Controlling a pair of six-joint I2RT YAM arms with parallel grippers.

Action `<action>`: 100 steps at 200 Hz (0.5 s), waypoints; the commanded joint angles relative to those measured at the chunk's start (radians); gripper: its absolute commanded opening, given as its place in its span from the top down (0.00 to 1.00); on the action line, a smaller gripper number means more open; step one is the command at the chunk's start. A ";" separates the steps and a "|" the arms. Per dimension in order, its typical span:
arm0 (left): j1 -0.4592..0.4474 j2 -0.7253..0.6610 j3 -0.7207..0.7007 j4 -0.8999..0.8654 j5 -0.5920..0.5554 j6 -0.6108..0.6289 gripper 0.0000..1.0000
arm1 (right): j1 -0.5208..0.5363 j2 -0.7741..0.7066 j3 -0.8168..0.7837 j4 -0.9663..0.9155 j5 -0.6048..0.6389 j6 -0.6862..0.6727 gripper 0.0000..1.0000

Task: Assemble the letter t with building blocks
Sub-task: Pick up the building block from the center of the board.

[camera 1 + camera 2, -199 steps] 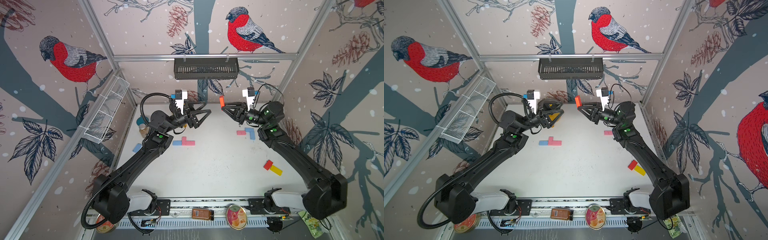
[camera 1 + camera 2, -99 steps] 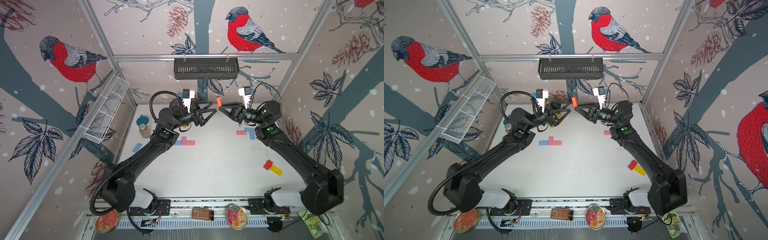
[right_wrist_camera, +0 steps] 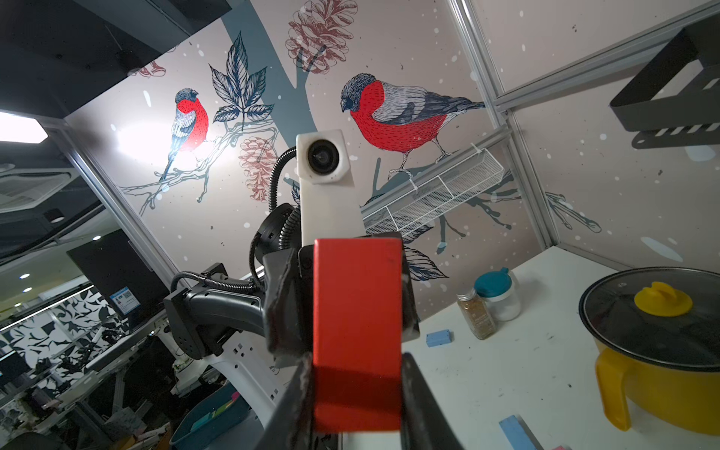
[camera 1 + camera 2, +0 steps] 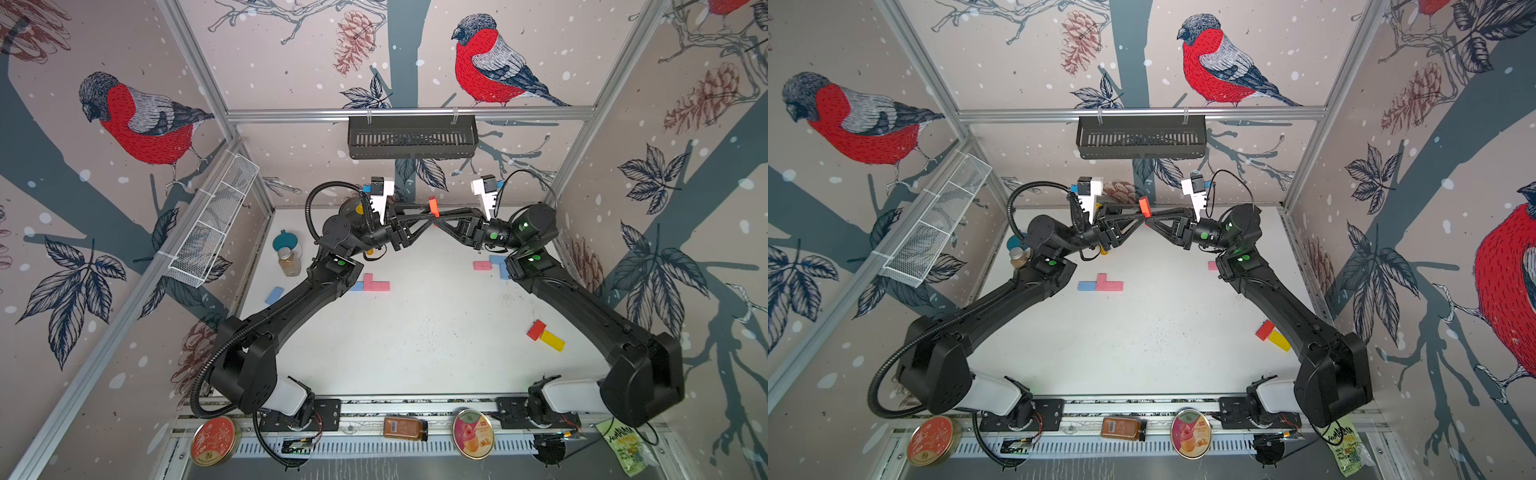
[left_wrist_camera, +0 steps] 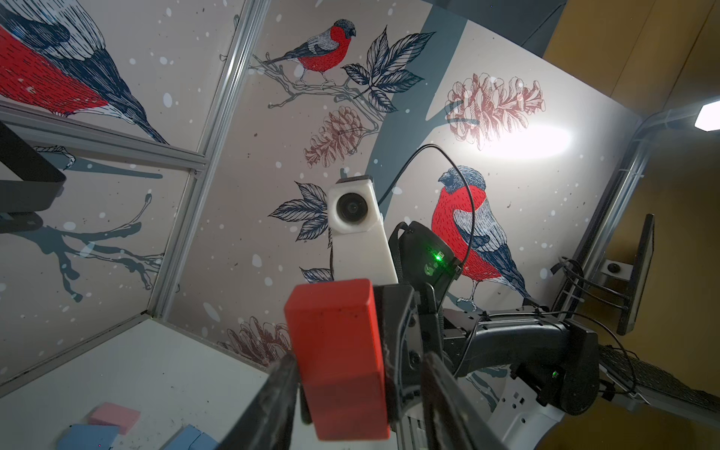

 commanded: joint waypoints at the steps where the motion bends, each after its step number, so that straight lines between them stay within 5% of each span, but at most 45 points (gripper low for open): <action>1: -0.007 0.008 0.011 0.056 0.048 -0.012 0.53 | 0.003 0.003 -0.001 0.034 -0.015 0.003 0.76; 100: -0.009 0.020 0.029 0.051 0.086 -0.016 0.73 | 0.004 0.003 -0.004 0.028 -0.031 -0.011 0.77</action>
